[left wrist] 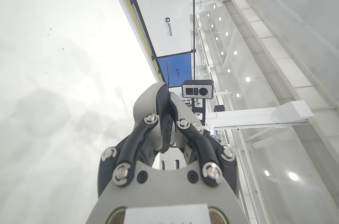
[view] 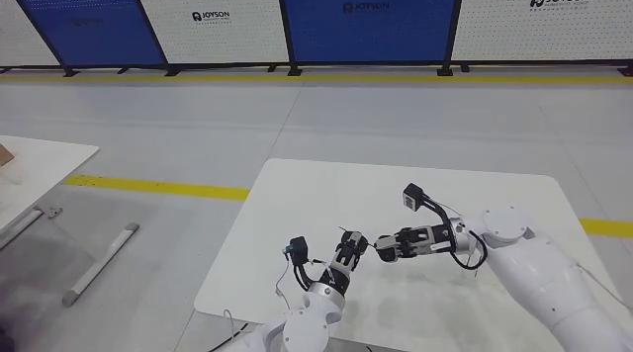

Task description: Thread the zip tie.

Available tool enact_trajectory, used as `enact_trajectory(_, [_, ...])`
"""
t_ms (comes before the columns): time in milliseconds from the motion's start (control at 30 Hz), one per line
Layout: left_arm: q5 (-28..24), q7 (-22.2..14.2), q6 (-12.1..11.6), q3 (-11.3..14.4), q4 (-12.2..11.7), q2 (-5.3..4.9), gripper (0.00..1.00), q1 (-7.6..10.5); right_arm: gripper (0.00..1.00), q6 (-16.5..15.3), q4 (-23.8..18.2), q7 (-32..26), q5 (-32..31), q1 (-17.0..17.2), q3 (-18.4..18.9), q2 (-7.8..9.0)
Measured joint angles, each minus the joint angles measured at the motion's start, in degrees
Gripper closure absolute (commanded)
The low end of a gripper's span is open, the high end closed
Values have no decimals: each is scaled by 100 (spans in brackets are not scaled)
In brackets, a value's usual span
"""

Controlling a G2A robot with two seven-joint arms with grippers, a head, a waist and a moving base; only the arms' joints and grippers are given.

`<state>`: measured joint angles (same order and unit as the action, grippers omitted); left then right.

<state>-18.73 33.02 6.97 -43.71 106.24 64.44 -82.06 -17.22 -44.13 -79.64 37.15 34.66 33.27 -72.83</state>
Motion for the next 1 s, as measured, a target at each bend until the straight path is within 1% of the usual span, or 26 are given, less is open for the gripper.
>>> enact_trajectory(100, [0, 0, 0, 0, 0, 0, 100, 0, 78, -11, 40, 0, 30, -34, -59, -20])
enact_trajectory(167, [0, 0, 0, 0, 0, 0, 100, 0, 80, -11, 66, 0, 49, -59, -102, -34])
enact_trajectory(267, [0, 0, 0, 0, 0, 0, 100, 0, 80, -14, 105, 0, 85, -91, -156, -52])
enact_trajectory(300, [0, 0, 0, 0, 0, 0, 100, 0, 78, -17, 116, 0, 96, -101, -172, -56])
enact_trajectory(333, [0, 0, 0, 0, 0, 0, 100, 0, 78, -19, 128, 0, 110, -115, -193, -64])
enact_trajectory(367, [0, 0, 0, 0, 0, 0, 100, 0, 80, -19, 138, 0, 120, -126, -209, -69])
enact_trajectory(500, [0, 0, 0, 0, 0, 0, 100, 0, 80, -35, 171, 0, 163, -166, -276, -90])
enact_trajectory(600, [0, 0, 0, 0, 0, 0, 100, 0, 85, -32, 201, 0, 183, -201, -334, -106])
enact_trajectory(633, [0, 0, 0, 0, 0, 0, 100, 0, 100, -27, 216, 0, 193, -214, -355, -114])
enact_trajectory(867, [0, 0, 0, 0, 0, 0, 100, 0, 100, -58, 305, 0, 265, -269, -454, -150])
enact_trajectory(900, [0, 0, 0, 0, 0, 0, 12, 0, 100, -66, 313, 0, 274, -273, -465, -153])
enact_trajectory(933, [0, 0, 0, 0, 0, 0, 0, 0, 100, -78, 320, 0, 286, -278, -480, -155])
enact_trajectory(1000, [0, 0, 0, 0, 0, 0, 0, 0, 100, -96, 325, 0, 303, -285, -502, -155])
